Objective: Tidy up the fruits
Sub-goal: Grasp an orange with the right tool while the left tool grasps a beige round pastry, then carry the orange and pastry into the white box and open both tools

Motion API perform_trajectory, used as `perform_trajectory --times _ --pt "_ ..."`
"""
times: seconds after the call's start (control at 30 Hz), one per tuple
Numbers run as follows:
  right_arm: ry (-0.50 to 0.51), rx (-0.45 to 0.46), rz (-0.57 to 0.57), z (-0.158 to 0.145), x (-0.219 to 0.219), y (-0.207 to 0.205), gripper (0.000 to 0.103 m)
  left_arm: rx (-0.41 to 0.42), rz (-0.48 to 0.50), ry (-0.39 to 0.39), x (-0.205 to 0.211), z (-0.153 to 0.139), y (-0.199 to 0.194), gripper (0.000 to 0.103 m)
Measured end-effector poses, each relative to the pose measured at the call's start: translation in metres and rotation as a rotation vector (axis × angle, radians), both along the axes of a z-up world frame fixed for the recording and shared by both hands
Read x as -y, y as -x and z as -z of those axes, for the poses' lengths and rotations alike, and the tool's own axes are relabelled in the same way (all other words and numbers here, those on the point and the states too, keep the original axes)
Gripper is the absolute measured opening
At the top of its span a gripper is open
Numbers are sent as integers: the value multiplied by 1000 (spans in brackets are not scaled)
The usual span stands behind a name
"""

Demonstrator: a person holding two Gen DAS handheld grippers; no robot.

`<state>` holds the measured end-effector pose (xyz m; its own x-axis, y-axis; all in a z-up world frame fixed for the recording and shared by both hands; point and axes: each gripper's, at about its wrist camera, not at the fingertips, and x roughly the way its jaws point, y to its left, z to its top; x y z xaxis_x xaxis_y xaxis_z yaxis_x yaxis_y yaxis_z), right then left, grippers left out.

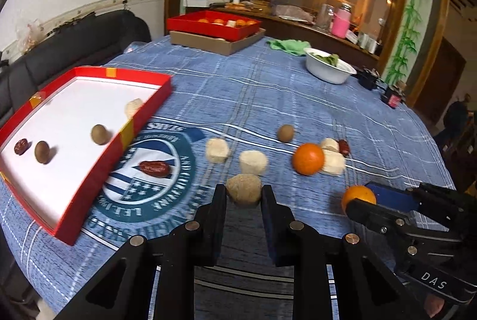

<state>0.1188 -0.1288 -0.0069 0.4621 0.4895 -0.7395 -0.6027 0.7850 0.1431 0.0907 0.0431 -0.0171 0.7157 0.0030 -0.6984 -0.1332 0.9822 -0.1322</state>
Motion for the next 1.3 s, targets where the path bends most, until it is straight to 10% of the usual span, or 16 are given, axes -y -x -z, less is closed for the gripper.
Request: perform_trajectory --times 1.3 --pt "32 40 2 -18 2 13 31 -33 -30 -23 6 -2 11 22"
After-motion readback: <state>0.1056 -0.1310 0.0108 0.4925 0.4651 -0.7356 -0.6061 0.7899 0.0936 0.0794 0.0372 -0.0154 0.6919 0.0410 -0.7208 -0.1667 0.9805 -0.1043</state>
